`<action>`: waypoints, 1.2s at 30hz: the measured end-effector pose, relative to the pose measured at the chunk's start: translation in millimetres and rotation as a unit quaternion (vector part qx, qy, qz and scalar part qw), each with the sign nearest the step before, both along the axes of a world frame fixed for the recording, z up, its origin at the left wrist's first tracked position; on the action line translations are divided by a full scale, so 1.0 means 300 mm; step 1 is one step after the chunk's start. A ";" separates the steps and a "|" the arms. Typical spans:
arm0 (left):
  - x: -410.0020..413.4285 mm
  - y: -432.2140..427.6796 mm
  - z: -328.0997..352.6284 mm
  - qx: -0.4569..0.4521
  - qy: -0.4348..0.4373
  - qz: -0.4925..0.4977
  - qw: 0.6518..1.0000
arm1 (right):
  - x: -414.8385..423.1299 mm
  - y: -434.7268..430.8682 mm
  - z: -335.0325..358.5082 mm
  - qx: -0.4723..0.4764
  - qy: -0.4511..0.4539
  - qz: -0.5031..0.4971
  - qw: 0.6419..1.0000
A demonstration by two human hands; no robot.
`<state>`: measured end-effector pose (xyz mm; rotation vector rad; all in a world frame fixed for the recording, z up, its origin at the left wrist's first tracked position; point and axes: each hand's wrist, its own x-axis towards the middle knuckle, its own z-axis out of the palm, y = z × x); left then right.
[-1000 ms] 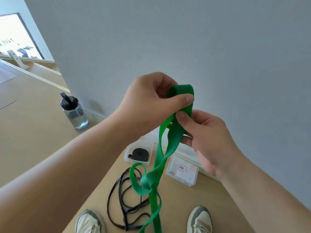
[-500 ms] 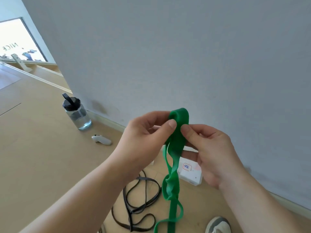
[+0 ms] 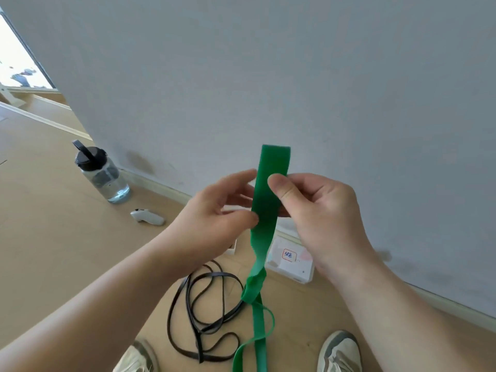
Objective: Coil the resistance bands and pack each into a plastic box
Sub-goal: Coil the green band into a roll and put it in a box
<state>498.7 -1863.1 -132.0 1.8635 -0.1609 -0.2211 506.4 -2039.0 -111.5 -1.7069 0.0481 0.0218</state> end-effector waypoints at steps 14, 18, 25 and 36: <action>-0.031 -0.087 0.113 0.106 -0.062 0.026 0.992 | 0.073 -0.160 0.017 0.134 0.029 -0.204 0.969; -0.033 -0.092 0.093 0.275 0.013 -0.078 0.958 | 0.080 -0.182 -0.020 0.071 0.095 -0.208 0.971; -0.011 -0.073 0.067 0.276 -0.034 -0.071 0.958 | 0.072 -0.212 -0.087 -0.197 0.157 -0.152 0.956; 0.001 -0.043 -0.004 0.264 -0.087 -0.047 0.959 | 0.000 -0.063 -0.087 -0.241 0.058 0.241 0.938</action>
